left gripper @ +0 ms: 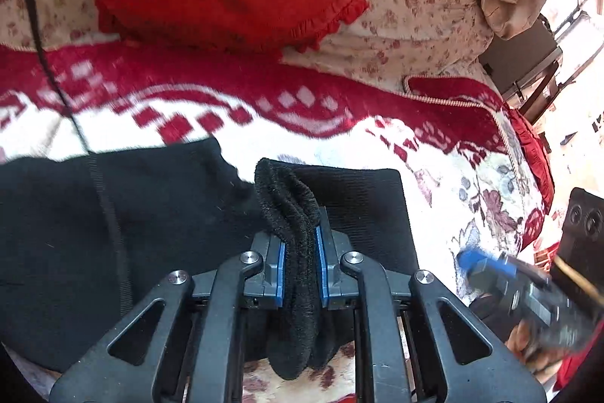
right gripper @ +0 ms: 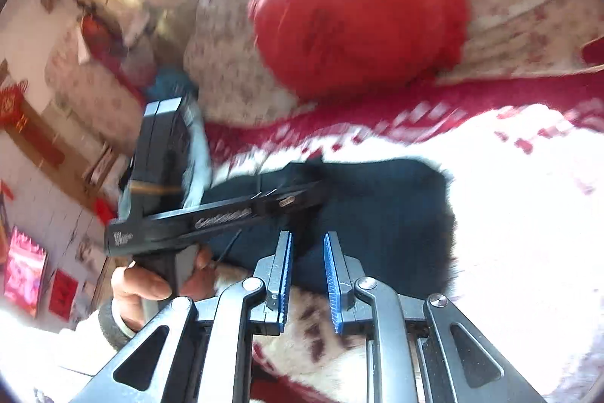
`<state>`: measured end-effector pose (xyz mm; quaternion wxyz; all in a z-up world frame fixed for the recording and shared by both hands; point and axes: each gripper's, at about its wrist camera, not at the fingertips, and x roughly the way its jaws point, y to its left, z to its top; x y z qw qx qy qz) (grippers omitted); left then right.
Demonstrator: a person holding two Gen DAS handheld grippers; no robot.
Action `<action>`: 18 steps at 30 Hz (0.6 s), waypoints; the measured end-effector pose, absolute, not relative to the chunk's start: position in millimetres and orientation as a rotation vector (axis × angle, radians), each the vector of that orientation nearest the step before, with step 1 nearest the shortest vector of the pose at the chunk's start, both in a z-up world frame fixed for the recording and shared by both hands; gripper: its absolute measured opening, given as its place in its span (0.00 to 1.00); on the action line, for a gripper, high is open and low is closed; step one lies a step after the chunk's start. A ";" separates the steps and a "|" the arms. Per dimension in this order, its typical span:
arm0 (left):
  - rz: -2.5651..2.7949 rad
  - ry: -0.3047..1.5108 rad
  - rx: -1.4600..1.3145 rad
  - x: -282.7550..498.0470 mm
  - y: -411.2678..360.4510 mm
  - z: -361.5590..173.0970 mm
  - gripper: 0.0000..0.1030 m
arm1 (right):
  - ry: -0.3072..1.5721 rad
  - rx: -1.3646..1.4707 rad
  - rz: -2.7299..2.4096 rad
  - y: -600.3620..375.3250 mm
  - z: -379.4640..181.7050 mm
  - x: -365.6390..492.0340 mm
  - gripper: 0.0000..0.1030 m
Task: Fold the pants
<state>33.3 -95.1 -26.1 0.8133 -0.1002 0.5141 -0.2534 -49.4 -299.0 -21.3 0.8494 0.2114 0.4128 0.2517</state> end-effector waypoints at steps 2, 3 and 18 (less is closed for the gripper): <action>-0.503 1.085 -0.185 32.2 -87.5 -21.1 0.11 | 0.846 0.441 0.489 -308.9 -18.4 -50.4 0.15; -0.483 1.082 -0.172 31.8 -83.5 -21.6 0.11 | 0.856 0.430 0.480 -308.8 -19.7 -46.3 0.15; -0.325 1.140 -0.154 29.5 -45.9 -36.2 0.31 | 1.003 0.175 0.414 -267.7 -54.7 -11.8 0.15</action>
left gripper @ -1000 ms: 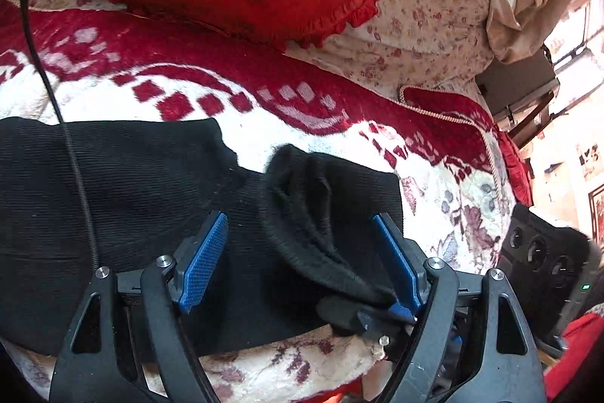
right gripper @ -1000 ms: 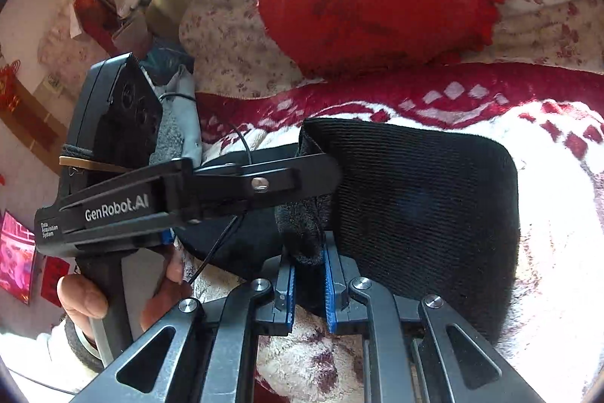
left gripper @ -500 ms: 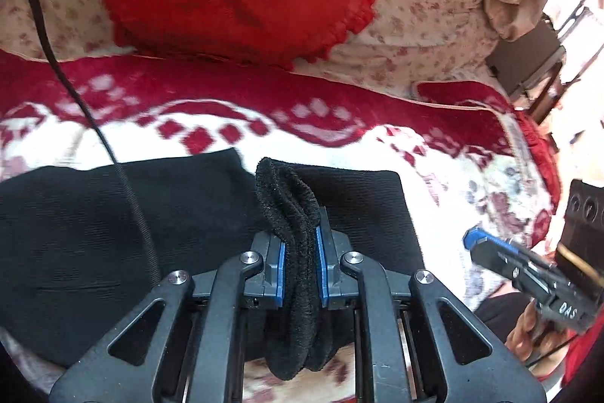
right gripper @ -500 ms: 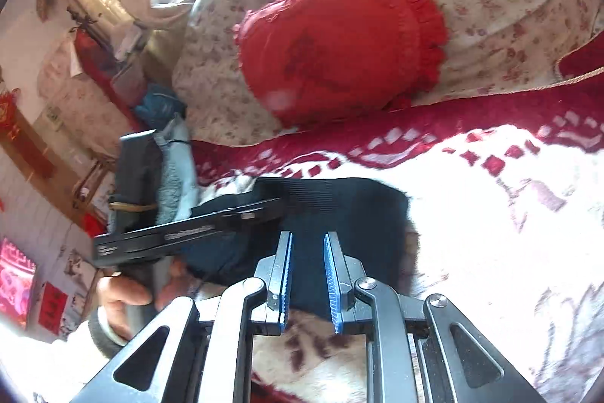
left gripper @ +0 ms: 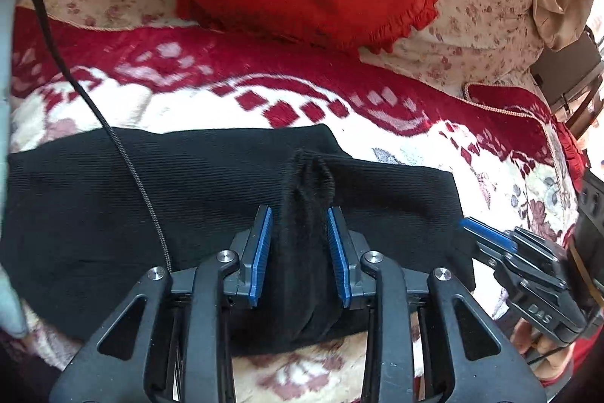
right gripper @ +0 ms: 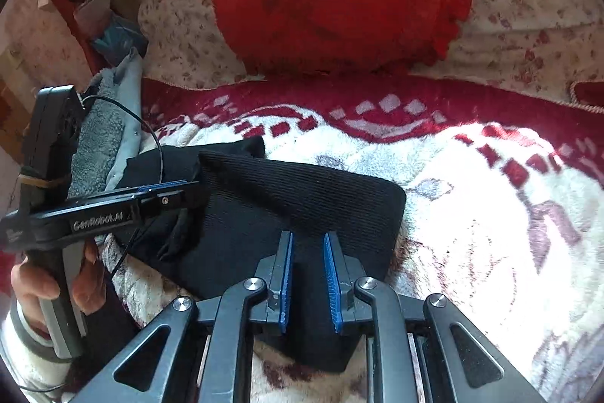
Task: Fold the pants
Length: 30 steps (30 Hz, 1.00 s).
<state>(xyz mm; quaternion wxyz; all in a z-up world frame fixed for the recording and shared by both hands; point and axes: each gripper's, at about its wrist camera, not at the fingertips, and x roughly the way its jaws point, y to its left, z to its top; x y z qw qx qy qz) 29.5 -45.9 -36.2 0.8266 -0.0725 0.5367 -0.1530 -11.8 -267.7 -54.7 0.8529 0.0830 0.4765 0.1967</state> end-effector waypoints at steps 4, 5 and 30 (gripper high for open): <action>-0.316 1.106 -0.104 10.8 -50.0 -28.1 0.36 | 1.007 0.130 0.416 -261.7 -44.6 -32.7 0.15; -0.305 1.106 -0.100 7.3 -50.3 -30.7 0.37 | 1.016 0.118 0.418 -258.9 -46.4 -36.8 0.15; -0.142 1.086 -0.086 -15.3 -30.8 -45.4 0.37 | 1.076 0.176 0.397 -215.2 -75.3 30.1 0.16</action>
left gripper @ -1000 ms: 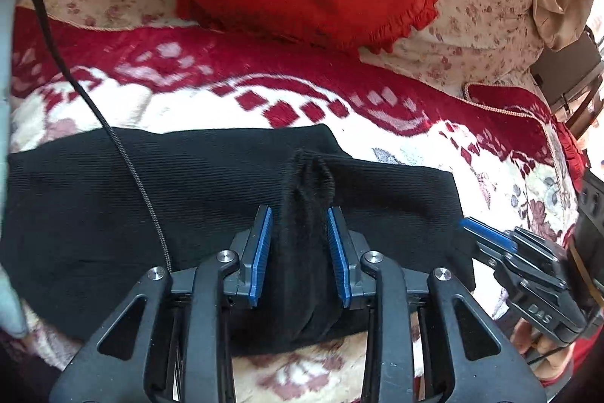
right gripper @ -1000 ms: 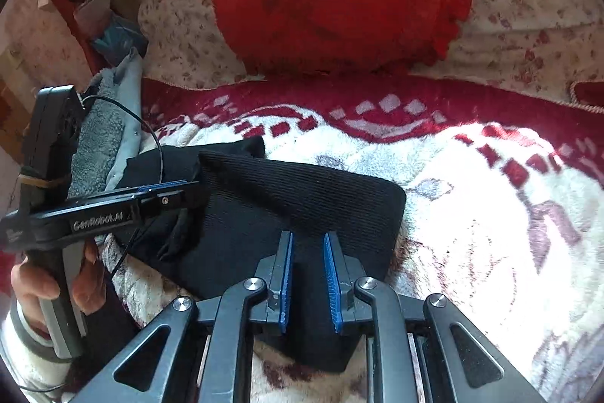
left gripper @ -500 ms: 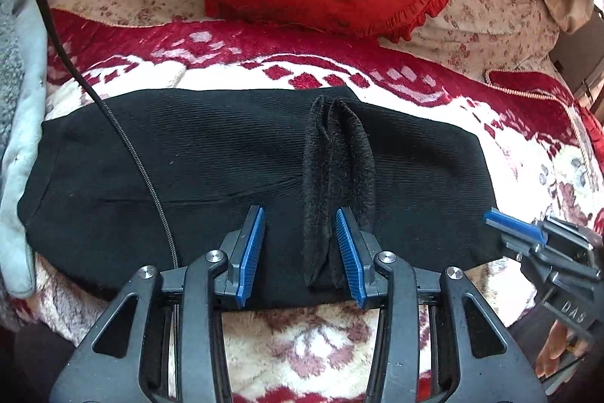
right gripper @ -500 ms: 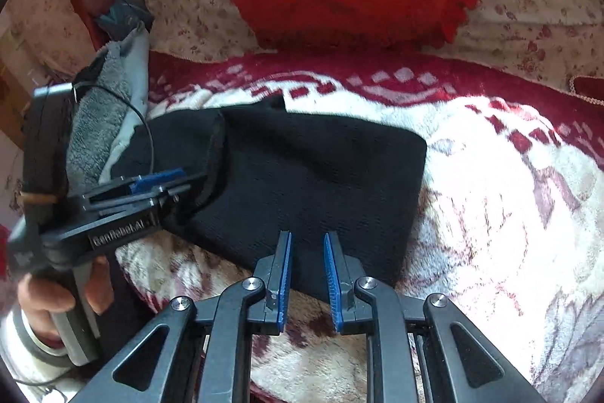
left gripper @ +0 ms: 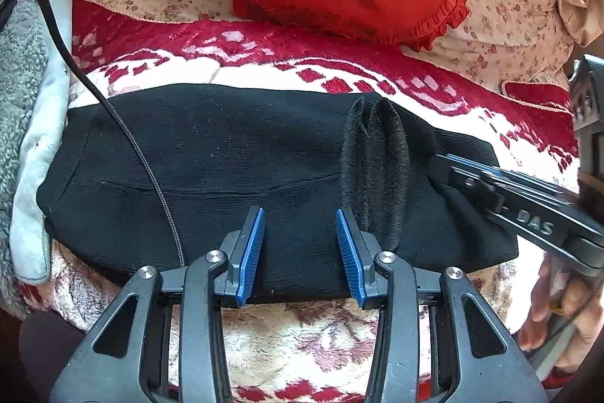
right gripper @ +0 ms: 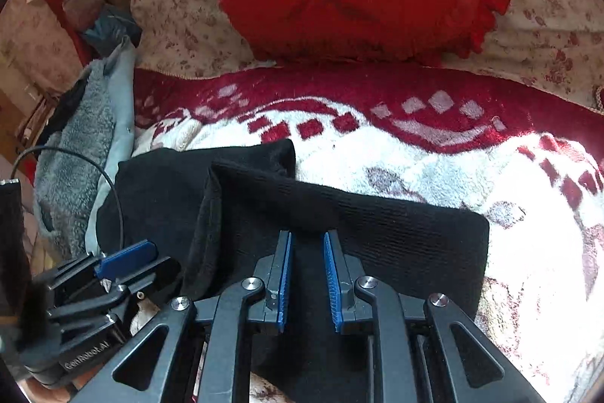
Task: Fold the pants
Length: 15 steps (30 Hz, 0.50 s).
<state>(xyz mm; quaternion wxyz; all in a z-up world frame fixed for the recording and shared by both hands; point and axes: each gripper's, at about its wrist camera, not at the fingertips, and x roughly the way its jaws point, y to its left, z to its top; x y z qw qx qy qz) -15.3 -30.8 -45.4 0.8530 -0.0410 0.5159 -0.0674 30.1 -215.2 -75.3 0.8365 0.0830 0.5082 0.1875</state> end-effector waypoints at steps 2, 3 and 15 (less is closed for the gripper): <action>-0.138 1.077 -0.084 -16.1 -30.1 -43.8 0.37 | 1.076 0.161 0.397 -214.7 -67.9 24.1 0.16; -0.133 1.071 -0.083 -16.8 -29.5 -42.9 0.37 | 1.068 0.150 0.402 -214.0 -63.7 17.9 0.16; -0.099 1.059 -0.073 -26.5 -20.5 -38.0 0.41 | 1.084 0.092 0.437 -201.1 -74.9 -26.6 0.22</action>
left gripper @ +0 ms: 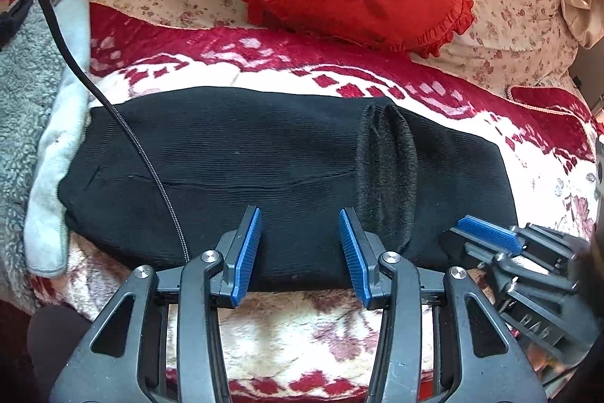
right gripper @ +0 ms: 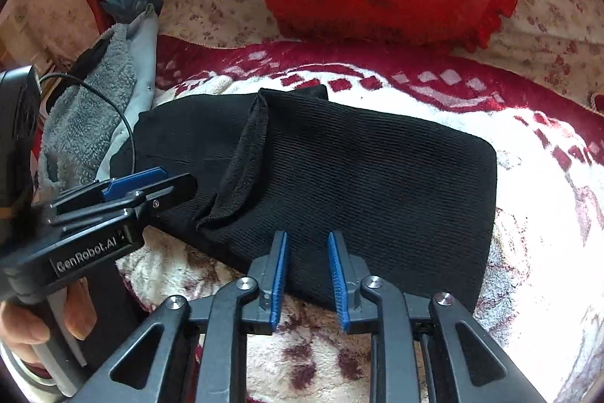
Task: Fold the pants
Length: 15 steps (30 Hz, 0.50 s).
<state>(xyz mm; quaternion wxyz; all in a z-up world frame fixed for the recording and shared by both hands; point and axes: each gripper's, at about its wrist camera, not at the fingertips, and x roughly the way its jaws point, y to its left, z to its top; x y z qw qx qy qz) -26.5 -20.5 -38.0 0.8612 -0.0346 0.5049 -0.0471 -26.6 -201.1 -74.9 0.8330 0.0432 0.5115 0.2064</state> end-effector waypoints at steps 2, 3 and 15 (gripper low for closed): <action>-0.087 1.048 -0.080 -29.5 -13.8 -34.0 0.41 | 1.079 0.106 0.452 -200.2 -69.4 -24.8 0.22; -0.076 1.041 -0.091 -31.4 -8.1 -31.3 0.41 | 1.070 0.105 0.460 -198.0 -65.4 -23.7 0.23; 0.051 1.012 -0.221 -38.2 57.6 -21.1 0.62 | 1.035 0.076 0.563 -142.6 -44.8 4.7 0.33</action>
